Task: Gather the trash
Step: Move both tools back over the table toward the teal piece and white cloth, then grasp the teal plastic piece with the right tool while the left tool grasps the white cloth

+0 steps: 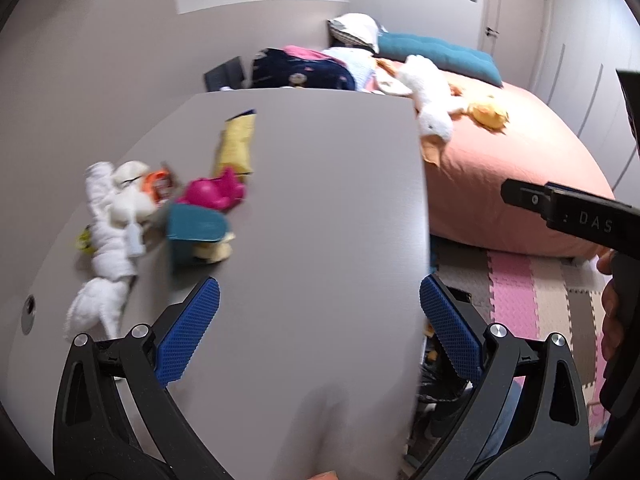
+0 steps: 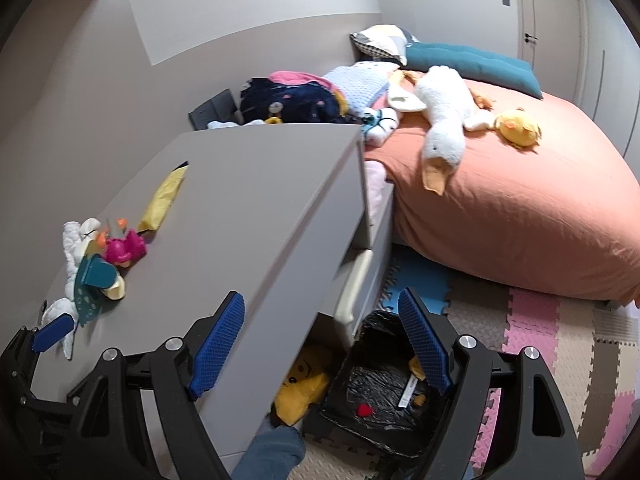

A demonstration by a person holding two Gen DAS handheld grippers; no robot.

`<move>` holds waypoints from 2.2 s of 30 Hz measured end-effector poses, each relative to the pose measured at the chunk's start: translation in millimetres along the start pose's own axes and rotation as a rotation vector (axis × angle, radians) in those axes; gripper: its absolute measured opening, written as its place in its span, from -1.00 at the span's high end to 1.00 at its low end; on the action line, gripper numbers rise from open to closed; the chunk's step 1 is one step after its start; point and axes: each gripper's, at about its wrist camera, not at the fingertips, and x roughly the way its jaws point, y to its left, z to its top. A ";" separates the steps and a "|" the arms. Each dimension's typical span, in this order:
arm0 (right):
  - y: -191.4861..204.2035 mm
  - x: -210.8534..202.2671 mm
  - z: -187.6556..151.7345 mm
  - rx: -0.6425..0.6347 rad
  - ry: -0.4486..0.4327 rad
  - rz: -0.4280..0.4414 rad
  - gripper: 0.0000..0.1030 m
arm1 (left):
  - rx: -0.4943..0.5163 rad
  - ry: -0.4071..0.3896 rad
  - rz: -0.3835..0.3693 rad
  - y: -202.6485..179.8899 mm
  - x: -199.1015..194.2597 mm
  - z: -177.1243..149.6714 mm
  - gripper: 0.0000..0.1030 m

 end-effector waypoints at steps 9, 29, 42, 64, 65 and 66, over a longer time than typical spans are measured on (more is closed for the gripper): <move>55.7 10.0 4.7 -0.058 0.008 0.079 -0.55 | -0.077 -0.022 0.075 56.9 -17.1 -7.4 -0.88; 187.1 38.8 10.2 -0.207 0.061 0.260 -0.61 | -0.228 -0.020 0.179 163.6 -17.0 -19.4 -0.88; 228.9 78.1 3.6 -0.205 0.120 0.307 -0.61 | -0.263 0.041 0.197 192.3 28.6 -18.8 -0.88; 230.9 109.0 -11.6 -0.187 0.147 0.274 -0.08 | -0.302 0.053 0.092 202.3 47.9 -31.8 0.06; 230.3 108.7 -11.6 -0.188 0.146 0.274 -0.08 | -0.305 0.050 0.091 203.0 47.1 -32.6 0.11; 229.8 108.2 -12.2 -0.189 0.146 0.277 -0.08 | -0.312 0.050 0.092 204.1 46.5 -33.3 0.20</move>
